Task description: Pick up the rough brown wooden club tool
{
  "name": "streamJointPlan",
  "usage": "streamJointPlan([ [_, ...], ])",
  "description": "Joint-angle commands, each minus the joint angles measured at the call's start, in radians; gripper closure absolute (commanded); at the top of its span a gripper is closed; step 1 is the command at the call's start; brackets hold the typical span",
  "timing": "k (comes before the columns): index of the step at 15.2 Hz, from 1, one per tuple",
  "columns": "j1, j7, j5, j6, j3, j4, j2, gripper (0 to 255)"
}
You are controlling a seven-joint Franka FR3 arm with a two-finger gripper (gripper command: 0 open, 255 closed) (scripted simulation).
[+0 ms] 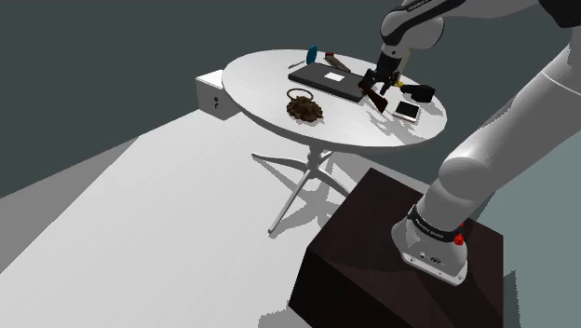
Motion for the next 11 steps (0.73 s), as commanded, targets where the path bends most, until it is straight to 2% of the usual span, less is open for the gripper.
streamJointPlan([
  [1, -0.001, -0.003, 0.001, 0.011, -0.002, -0.008, 0.002, 0],
  [2, -0.001, -0.001, 0.0, 0.011, -0.001, -0.01, 0.001, 255],
  [11, -0.001, -0.003, 0.001, 0.011, -0.002, -0.008, 0.002, 255],
])
